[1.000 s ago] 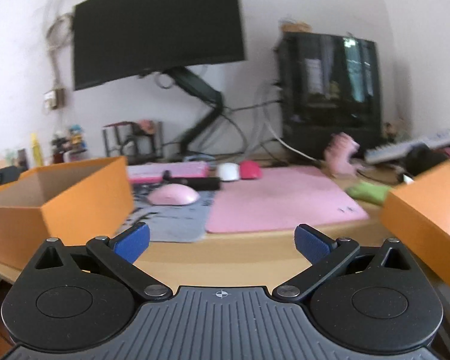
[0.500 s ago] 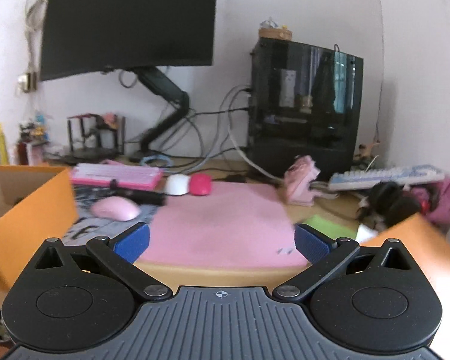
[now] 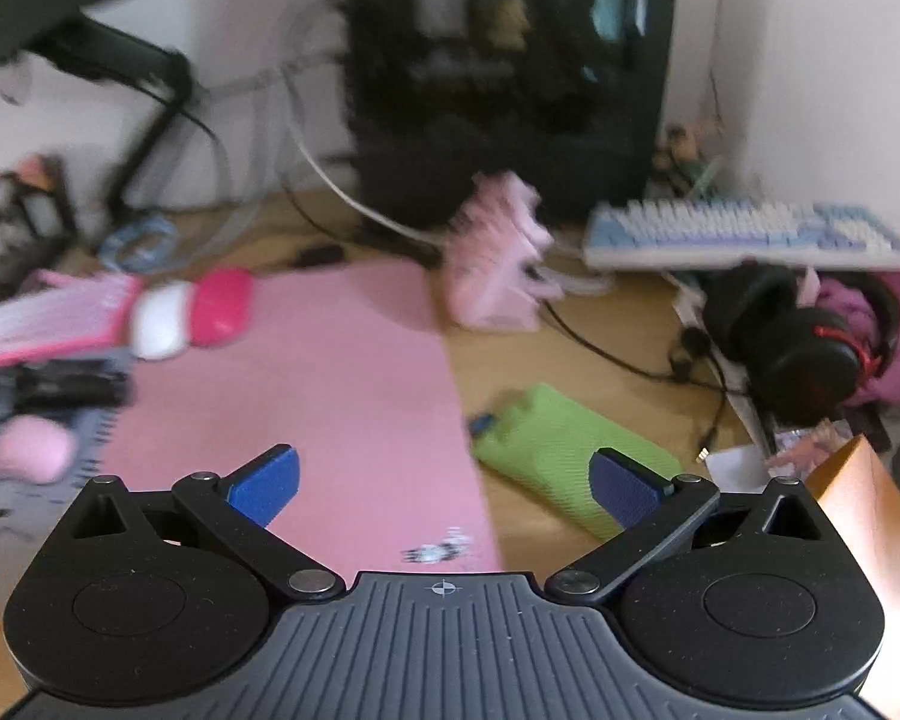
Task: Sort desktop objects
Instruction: 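Move the right gripper back toward the green mesh pouch, then close the right gripper on the green mesh pouch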
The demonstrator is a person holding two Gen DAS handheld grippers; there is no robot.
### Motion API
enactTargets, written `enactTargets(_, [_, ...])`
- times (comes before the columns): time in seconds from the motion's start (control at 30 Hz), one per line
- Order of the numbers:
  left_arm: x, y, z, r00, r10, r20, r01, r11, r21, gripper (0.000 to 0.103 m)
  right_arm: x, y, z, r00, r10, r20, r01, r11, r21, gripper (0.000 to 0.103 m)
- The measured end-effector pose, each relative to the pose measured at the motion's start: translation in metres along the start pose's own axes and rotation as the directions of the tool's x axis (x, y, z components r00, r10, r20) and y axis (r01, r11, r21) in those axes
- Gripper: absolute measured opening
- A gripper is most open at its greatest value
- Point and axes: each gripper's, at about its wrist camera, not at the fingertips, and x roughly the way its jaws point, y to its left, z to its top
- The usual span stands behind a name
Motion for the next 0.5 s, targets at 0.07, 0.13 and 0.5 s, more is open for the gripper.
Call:
enactTargets(0.07, [0.005,-0.005,0.001,1.0,-0.005,-0.003,0.005,1.0,-0.005,0.103,0.023,-0.008,0.003,0.997,-0.04,-0.059,0.041,0.999,0.005,0.103])
enactTargets(0.13, [0.009,-0.01,0.002,1.0,-0.01,-0.005,0.01,1.0,-0.011,0.103,0.042,-0.014,0.005,0.992,-0.078,-0.103,0.079,0.997,0.007,0.103])
enactTargets(0.5, [0.025,-0.041,0.002,0.996,-0.088,-0.034,0.088,0.996,0.006,0.103,0.096,-0.051,0.017,0.966,-0.102,-0.238,0.132,0.985,0.113,0.103])
